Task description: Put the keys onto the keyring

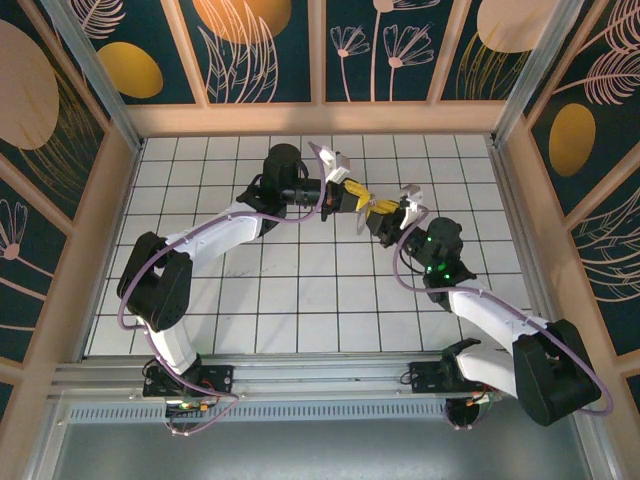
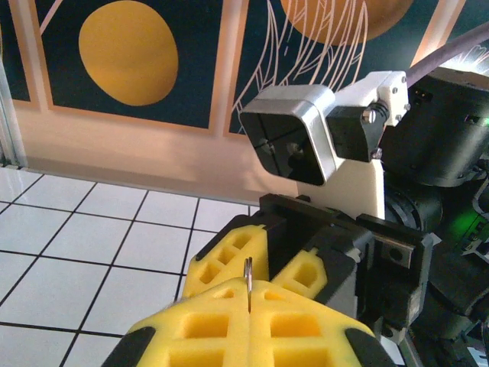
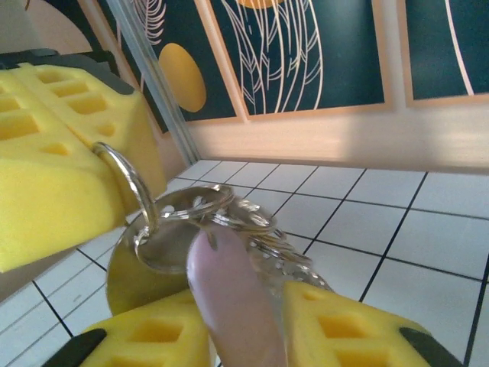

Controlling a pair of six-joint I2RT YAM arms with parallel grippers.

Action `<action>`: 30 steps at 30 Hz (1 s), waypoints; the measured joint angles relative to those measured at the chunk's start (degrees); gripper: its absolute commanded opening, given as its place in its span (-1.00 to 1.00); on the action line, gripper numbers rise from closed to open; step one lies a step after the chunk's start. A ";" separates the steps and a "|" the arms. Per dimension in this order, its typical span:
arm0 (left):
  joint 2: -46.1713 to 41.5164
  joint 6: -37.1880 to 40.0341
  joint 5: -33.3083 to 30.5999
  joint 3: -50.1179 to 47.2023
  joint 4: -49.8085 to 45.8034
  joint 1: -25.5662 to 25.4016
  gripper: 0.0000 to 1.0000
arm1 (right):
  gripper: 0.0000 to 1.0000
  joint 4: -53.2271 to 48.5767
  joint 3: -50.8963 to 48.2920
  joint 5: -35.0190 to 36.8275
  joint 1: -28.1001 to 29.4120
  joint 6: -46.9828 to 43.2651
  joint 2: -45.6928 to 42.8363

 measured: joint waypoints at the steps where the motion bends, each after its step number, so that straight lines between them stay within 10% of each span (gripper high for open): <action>1: 0.00 0.00 0.00 0.00 0.00 -0.02 -1.00 | -0.64 0.00 0.20 0.04 0.00 -0.22 -0.02; 9: 0.07 0.00 -0.15 0.00 0.00 -0.02 -1.00 | -1.00 -0.48 0.42 -0.15 0.26 -2.23 -0.87; 30: 0.07 0.00 -0.02 0.00 -0.02 -0.02 -1.00 | -1.00 -14.38 3.76 0.33 -0.07 -8.59 -8.20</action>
